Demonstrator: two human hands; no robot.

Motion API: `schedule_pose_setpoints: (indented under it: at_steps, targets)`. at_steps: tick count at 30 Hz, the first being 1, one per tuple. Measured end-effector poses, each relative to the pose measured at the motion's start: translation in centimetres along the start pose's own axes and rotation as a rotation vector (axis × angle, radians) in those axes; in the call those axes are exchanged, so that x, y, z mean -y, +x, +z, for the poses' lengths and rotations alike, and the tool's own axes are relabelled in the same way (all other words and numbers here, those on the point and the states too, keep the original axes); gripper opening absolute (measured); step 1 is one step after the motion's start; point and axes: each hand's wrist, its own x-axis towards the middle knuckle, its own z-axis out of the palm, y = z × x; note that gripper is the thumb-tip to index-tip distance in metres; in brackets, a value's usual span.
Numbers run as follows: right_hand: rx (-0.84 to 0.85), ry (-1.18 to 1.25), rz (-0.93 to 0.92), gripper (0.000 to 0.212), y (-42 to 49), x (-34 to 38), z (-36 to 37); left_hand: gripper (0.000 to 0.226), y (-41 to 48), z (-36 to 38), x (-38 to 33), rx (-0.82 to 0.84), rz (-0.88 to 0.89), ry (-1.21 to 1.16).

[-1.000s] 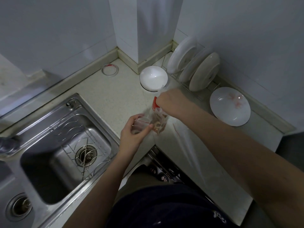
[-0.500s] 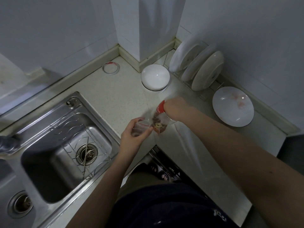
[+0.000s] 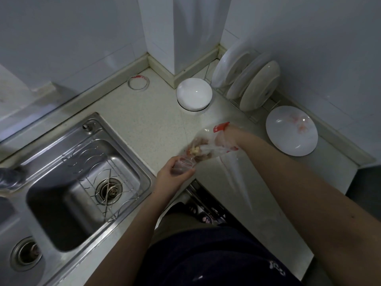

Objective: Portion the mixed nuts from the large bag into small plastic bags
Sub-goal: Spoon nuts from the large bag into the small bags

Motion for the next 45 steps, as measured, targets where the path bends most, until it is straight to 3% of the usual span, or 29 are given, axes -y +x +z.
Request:
schedule_pose_setpoints:
  at_steps: [5, 10, 13, 15, 17, 24, 31, 41, 43, 45]
  targets:
    - [0.009, 0.299, 0.058, 0.029, -1.3, -1.0, 0.1, 0.037, 0.0, 0.2, 0.4, 0.035, -0.026, 0.034]
    - [-0.014, 0.303, 0.038, 0.025, -2.3, -1.3, 0.2, 0.033, -0.1, 0.1, 0.6, 0.054, -0.021, 0.028]
    - [-0.054, 0.358, -0.009, 0.005, -3.1, -1.2, 0.3, 0.034, -0.2, 0.0, 0.7, 0.045, -0.019, 0.028]
    - [-0.079, 0.407, -0.039, 0.027, -3.4, -1.1, 0.3, 0.035, -0.3, 0.0, 0.7, 0.047, -0.019, 0.033]
    - [-0.095, 0.447, -0.037, 0.033, -3.9, -0.9, 0.1, 0.037, -0.5, 0.0, 0.7, 0.051, -0.017, 0.040]
    - [-0.270, 0.513, 0.004, 0.015, -5.0, -0.8, -0.5, 0.035, -0.7, 0.2, 0.0, 0.038, 0.025, 0.059]
    - [-0.327, 0.604, -0.056, 0.034, -6.0, -1.3, -1.0, 0.038, -1.1, 0.4, -0.7, 0.051, 0.049, 0.057]
    - [-0.412, 0.695, -0.082, 0.035, -6.5, -1.4, -1.1, 0.040, -1.4, 0.4, -0.8, 0.060, 0.080, 0.034]
    - [-0.415, 0.745, -0.058, 0.031, -6.5, -1.4, -1.3, 0.041, -1.4, 0.4, -0.8, 0.056, 0.087, 0.035]
    - [-0.411, 0.785, -0.045, 0.011, -6.8, -1.4, -1.6, 0.039, -1.4, 0.4, -0.9, 0.049, 0.092, 0.021]
